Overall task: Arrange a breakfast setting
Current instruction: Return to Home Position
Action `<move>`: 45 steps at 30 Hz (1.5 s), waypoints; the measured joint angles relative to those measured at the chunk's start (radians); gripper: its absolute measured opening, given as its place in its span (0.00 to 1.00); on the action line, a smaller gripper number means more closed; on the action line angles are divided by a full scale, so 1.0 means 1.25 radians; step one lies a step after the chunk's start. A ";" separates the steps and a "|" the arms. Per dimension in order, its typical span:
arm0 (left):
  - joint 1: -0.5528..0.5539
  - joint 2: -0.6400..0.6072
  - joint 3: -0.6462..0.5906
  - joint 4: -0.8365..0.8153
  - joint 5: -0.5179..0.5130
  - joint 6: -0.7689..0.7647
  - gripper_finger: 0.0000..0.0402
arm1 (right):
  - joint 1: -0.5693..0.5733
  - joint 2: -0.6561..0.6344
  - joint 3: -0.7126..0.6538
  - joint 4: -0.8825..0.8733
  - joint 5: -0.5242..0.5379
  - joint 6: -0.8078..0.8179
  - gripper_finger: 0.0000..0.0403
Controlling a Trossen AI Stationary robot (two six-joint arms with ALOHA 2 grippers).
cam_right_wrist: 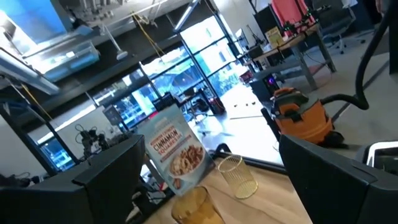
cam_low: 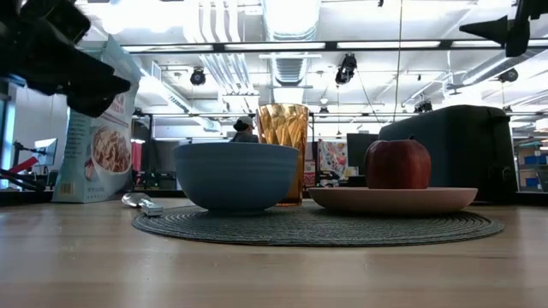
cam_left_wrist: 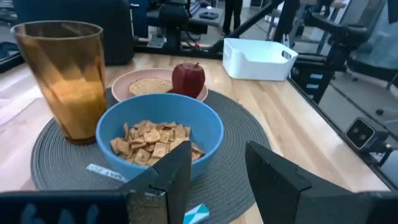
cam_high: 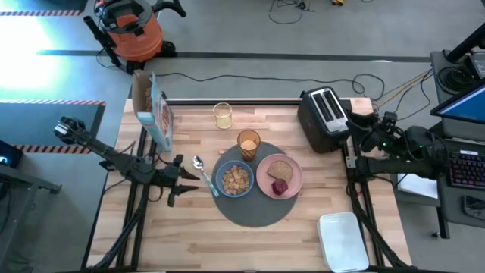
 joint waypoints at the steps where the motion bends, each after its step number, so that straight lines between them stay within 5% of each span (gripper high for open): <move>1: 0.000 -0.025 -0.014 -0.002 0.000 -0.002 0.34 | 0.000 0.000 0.003 0.000 0.000 0.000 0.90; 5: 0.001 -0.136 -0.084 0.000 0.000 -0.016 0.34 | 0.000 0.000 0.014 0.000 0.000 0.000 0.90; 11: 0.006 -0.288 -0.094 -0.168 0.000 -0.074 0.34 | 0.000 0.000 0.015 -0.001 0.000 0.000 0.90; 25: 0.017 -0.510 -0.094 -0.171 0.014 0.070 0.34 | 0.000 0.000 0.015 -0.001 0.000 0.000 0.90; 45: 0.017 -0.501 -0.088 -0.150 0.017 0.062 0.34 | 0.000 0.001 0.014 -0.001 0.000 0.000 0.90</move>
